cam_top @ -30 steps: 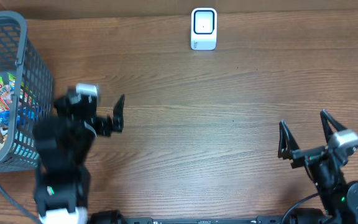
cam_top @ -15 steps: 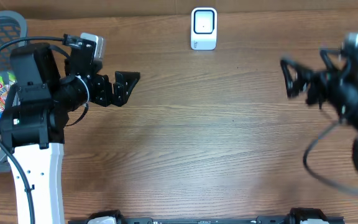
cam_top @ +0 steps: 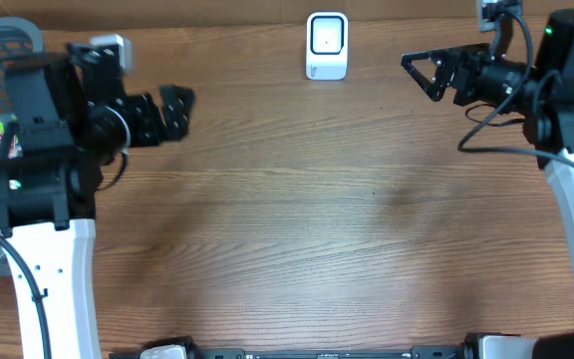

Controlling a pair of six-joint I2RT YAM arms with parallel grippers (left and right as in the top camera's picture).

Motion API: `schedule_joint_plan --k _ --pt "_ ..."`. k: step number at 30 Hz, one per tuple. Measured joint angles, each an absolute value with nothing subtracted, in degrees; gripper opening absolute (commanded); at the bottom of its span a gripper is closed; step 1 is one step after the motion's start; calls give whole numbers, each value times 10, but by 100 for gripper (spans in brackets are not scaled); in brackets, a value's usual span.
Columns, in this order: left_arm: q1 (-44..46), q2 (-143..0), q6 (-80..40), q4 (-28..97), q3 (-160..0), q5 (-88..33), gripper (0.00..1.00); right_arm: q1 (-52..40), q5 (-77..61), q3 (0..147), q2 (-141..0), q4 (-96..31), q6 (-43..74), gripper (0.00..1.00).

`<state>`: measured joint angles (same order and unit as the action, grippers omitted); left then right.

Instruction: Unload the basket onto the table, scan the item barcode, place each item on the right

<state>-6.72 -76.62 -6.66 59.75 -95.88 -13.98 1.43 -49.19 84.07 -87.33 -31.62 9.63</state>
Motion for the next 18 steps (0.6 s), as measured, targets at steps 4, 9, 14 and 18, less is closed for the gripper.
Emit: schedule_joint_plan --k 4,9,14,18 --pt "-67 -817 -103 658 -1086 -16 100 -2 -477 841 -893 -316 125 86" --pt "-110 -896 -181 753 -1231 133 100 -17 -445 841 -893 -316 165 84" --pt "-255 -954 -255 786 -1260 195 92 -19 -425 841 -893 -327 178 84" --pt "-341 -978 -287 793 -1259 195 92 -19 -416 841 -893 -328 180 84"
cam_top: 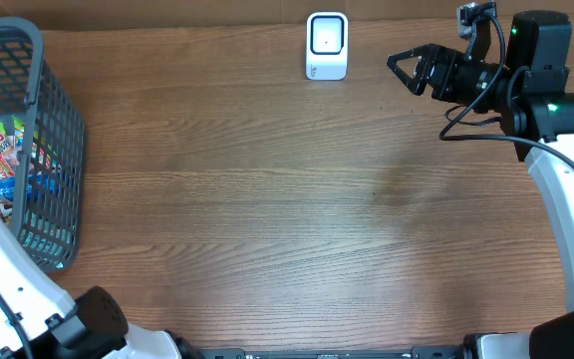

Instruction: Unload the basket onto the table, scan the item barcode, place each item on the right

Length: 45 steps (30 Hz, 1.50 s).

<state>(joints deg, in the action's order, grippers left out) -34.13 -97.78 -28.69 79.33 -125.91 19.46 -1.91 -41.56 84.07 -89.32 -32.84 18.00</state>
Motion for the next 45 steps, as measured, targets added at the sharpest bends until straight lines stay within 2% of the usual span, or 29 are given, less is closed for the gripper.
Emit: schedule_joint_plan --k 7,13,22,26,29,30,31,32,34,39,45 --pt "-398 -1029 -300 775 -1254 158 89 -19 -415 841 -893 -331 180 84" --pt "-399 -1130 -273 683 -1252 146 90 -19 -411 841 -893 -332 180 84" --pt "-397 -1311 -155 587 -1251 65 92 -19 -404 841 -893 -332 179 84" --pt "-394 -1356 -125 565 -1249 47 95 -20 -398 841 -893 -332 180 84" --pt "-389 -1377 -113 557 -1249 40 93 -28 -385 841 -893 -333 180 84" --pt "-387 -1380 -113 556 -1249 40 91 -31 -383 841 -893 -332 180 84" --pt "-386 -1383 -113 556 -1249 38 73 -36 -379 841 -893 -332 180 84" --pt "-383 -1385 -112 556 -1249 38 45 -41 -374 841 -893 -332 180 84" --pt "-378 -1387 -106 561 -1249 36 23 -45 -371 841 -893 -332 179 84" --pt "-375 -1388 -103 570 -1258 36 4 -45 -367 841 -893 -331 179 84" --pt "-375 -1387 -141 653 -1314 34 4 -45 -366 841 -893 -331 180 84"
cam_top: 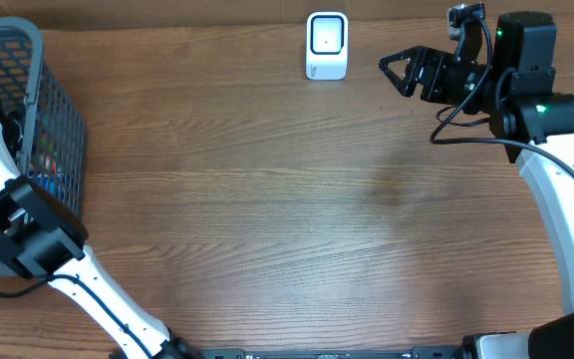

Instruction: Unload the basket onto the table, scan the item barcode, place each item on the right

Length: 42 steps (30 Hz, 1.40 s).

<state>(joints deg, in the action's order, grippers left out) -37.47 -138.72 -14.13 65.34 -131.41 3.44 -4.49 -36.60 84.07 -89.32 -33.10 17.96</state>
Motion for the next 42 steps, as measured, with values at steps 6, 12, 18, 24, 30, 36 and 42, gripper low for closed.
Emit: schedule_joint_plan --k 6,12,18,24,30,36,42 --pt "-372 -1330 -181 709 -1417 32 4 -45 -366 841 -893 -331 180 84" --pt "-353 -1181 -200 720 -1448 31 4 -45 -366 841 -893 -331 180 85" --pt "-274 -1071 -207 761 -1458 15 4 -45 -366 841 -893 -331 180 85" --pt "-68 -1098 -188 885 -1459 -18 4 -45 -367 841 -893 -330 180 85" --pt "96 -1230 -164 963 -1459 -6 4 -45 -367 841 -893 -339 180 85" --pt "143 -1376 -163 964 -1427 1 4 -45 -367 841 -893 -340 180 85" --pt "145 -1443 -163 954 -1416 2 4 -45 -366 841 -893 -339 180 85"
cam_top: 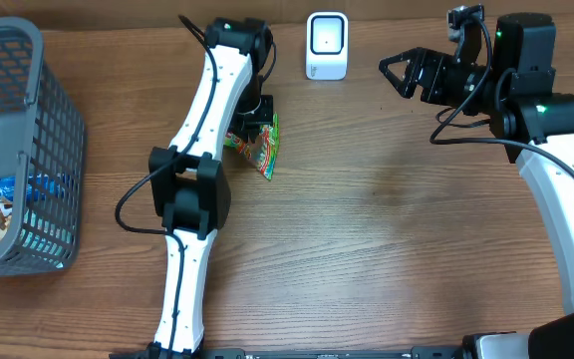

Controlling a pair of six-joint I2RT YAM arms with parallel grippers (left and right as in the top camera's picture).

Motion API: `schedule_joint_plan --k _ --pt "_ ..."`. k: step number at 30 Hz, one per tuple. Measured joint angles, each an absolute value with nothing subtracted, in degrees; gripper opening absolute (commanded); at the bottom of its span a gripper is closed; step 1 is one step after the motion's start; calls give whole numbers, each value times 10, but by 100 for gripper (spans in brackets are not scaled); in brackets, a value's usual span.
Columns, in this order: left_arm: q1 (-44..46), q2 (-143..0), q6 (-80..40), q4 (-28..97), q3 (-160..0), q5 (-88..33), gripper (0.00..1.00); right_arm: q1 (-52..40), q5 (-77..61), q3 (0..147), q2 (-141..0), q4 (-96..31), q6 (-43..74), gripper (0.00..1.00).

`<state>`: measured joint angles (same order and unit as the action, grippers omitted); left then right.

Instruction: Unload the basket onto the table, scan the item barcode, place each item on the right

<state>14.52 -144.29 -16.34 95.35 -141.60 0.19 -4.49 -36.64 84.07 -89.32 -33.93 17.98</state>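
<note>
The white barcode scanner (327, 45) stands at the table's far edge, in the middle. My left gripper (250, 122) is just left of and below it, shut on a colourful green-and-red snack packet (264, 150) that hangs down toward the table. The left arm's links cover much of that gripper. My right gripper (395, 70) hovers open and empty to the right of the scanner, fingers pointing left.
A grey mesh basket (53, 150) sits at the left edge with more packets (13, 189) inside. The left arm (192, 189) stretches from the front edge up the table's left-middle. The right arm (556, 170) runs along the right side.
The left arm was down in the basket at the left. It now stands near the scanner with the snack packet in its gripper. The right arm has not moved.
My left gripper first hung empty by the basket's far side while the right gripper was at the far right. Then the left arm was low at the basket and the right gripper had shifted left toward the scanner. Now the packet is out, held by the scanner.
</note>
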Motion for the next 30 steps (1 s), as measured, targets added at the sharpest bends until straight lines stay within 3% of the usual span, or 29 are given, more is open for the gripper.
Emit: schedule_joint_plan --k 3,8,11,13,18,20,26,30 --pt "144 -1440 -163 952 -1429 2 10 -45 -366 841 -893 -339 179 86" --pt "131 -1387 -164 960 -1459 4 35 -45 -366 841 -893 -340 180 86" --pt "114 -1311 -174 964 -1463 22 57 -45 -366 841 -893 -341 180 86" --pt "84 -1220 -177 965 -1471 37 82 -45 -366 841 -893 -341 179 86" --pt "-36 -1060 -189 965 -1484 51 88 -45 -365 841 -893 -343 180 86" --pt "-127 -1014 -203 965 -1487 57 100 -45 -366 841 -893 -343 180 89" --pt "-362 -994 -283 963 -1488 63 100 -45 -366 841 -893 -342 180 90" --pt "-439 -1034 -324 929 -1488 57 100 -45 -366 841 -893 -342 180 90"
